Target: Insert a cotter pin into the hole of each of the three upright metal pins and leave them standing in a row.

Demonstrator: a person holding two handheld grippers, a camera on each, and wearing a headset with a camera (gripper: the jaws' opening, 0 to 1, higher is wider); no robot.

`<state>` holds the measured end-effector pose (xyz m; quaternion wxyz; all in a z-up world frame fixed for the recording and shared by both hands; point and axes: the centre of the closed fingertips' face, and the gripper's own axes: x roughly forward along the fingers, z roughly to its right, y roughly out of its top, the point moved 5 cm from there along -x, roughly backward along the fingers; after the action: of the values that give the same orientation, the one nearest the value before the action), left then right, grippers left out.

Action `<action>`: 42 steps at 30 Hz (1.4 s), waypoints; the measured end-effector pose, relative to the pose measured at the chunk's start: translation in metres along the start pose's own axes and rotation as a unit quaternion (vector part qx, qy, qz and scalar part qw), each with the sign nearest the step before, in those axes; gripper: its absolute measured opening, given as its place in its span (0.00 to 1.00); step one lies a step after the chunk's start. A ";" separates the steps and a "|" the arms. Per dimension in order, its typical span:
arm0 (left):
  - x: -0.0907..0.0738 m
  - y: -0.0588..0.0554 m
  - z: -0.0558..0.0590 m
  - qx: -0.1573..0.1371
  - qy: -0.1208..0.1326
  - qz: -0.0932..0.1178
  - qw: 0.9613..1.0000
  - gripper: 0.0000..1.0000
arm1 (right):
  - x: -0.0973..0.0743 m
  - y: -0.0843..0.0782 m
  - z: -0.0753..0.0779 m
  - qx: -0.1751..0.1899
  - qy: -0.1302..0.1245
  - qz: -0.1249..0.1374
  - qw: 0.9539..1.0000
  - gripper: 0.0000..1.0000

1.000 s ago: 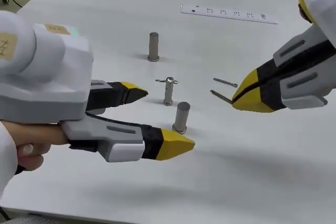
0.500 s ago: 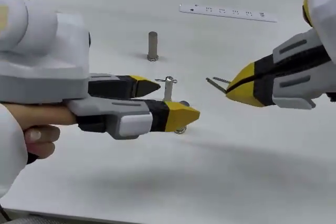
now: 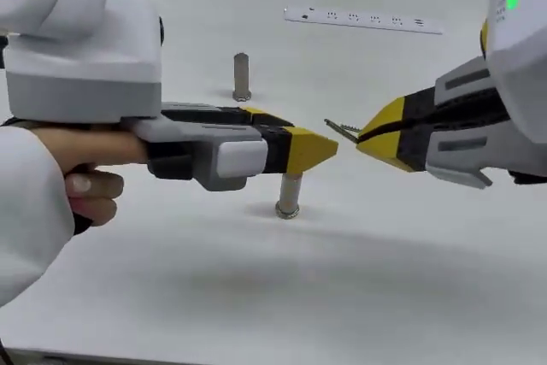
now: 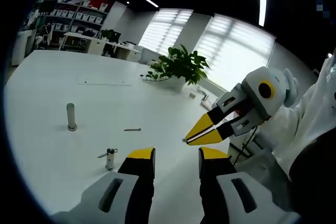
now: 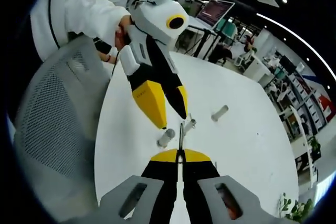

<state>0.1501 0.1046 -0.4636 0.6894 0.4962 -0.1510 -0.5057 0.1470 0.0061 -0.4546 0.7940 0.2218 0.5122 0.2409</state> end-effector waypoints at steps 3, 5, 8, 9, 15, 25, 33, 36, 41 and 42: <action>0.004 0.002 0.001 -0.003 -0.004 -0.002 1.000 0.28 | 0.000 0.001 -0.002 -0.003 -0.002 0.003 1.000 0.00; 0.006 0.002 0.002 -0.002 -0.007 -0.005 1.000 0.27 | 0.000 0.002 -0.003 -0.004 -0.005 0.003 1.000 0.00; 0.008 0.002 0.004 -0.008 -0.015 -0.008 1.000 0.23 | 0.000 0.003 -0.004 -0.007 -0.010 0.005 1.000 0.00; 0.008 0.002 0.004 -0.010 -0.017 -0.010 1.000 0.21 | 0.001 0.004 -0.004 -0.009 -0.009 0.003 1.000 0.00; 0.011 0.002 0.007 -0.012 -0.027 -0.015 0.999 0.15 | 0.003 0.006 -0.005 -0.017 -0.008 0.005 1.000 0.00; 0.014 0.002 0.008 -0.013 -0.034 -0.022 0.999 0.08 | 0.003 0.006 -0.004 -0.020 -0.006 0.004 1.000 0.00; 0.016 0.000 0.009 -0.014 -0.039 -0.031 0.999 0.04 | 0.003 0.005 -0.005 -0.024 -0.005 0.003 1.000 0.00; 0.016 -0.001 0.009 -0.016 -0.040 -0.034 0.999 0.03 | 0.004 0.005 -0.005 -0.026 -0.004 0.002 1.000 0.00; 0.016 0.000 0.009 -0.015 -0.037 -0.033 0.999 0.02 | 0.005 0.006 -0.004 -0.025 -0.004 0.004 1.000 0.00; 0.016 0.000 0.008 -0.014 -0.036 -0.032 0.999 0.02 | 0.005 0.006 -0.004 -0.025 -0.004 0.004 1.000 0.00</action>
<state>0.1513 0.0862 -0.4645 0.6739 0.4722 -0.1527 -0.5474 0.1443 0.0147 -0.4557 0.8006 0.2047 0.5015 0.2562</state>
